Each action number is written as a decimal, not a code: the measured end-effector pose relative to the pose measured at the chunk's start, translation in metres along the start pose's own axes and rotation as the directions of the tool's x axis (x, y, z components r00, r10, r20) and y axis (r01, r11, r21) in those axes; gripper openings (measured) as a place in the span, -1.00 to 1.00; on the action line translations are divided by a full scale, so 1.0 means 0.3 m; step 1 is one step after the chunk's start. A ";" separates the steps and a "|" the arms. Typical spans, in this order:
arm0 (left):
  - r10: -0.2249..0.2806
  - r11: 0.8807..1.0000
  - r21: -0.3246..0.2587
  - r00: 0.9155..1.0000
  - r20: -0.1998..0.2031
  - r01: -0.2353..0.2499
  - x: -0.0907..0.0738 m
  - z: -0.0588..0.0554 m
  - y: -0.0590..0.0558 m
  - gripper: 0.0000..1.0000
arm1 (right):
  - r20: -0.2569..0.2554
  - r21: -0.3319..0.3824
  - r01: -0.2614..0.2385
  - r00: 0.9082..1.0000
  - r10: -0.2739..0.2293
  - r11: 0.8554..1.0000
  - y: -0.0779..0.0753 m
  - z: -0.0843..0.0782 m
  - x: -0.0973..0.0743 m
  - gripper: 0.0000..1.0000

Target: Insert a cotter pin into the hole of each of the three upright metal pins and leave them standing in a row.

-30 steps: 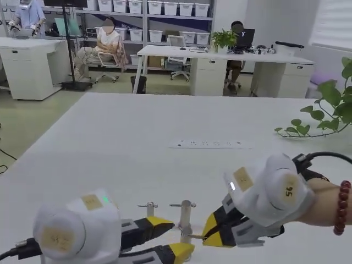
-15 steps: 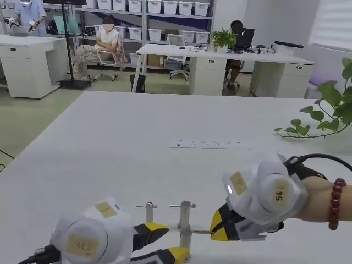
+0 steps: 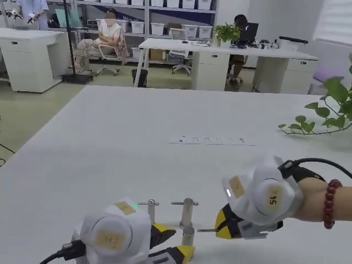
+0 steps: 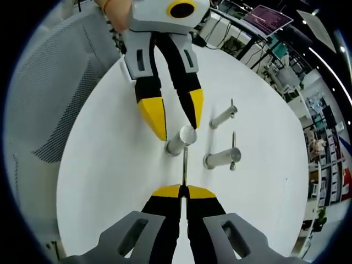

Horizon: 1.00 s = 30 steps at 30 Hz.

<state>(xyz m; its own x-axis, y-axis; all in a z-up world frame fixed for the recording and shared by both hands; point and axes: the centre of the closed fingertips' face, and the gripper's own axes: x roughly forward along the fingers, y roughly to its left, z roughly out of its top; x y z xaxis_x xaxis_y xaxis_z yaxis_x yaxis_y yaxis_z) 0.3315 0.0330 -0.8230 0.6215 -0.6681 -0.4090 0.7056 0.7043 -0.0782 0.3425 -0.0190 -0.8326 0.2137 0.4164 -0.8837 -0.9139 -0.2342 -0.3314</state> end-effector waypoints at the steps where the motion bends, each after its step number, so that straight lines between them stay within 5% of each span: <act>1: 0.000 1.000 -0.008 1.000 -0.003 0.000 0.005 -0.004 0.002 -0.53 | -0.001 -0.002 0.001 1.000 -0.001 1.000 -0.001 0.001 0.002 -0.95; 30: -0.019 1.000 0.006 1.000 -0.018 0.020 0.038 -0.034 -0.013 -0.77 | -0.049 -0.065 -0.022 0.999 0.018 0.998 -0.005 0.025 0.013 -0.95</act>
<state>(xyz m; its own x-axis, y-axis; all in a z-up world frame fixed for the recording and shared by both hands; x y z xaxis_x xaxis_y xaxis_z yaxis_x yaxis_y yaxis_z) 0.3323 0.0249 -0.8366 0.6014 -0.6772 -0.4239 0.7196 0.6896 -0.0809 0.3422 -0.0104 -0.8332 0.2134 0.3687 -0.9047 -0.8941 -0.2996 -0.3330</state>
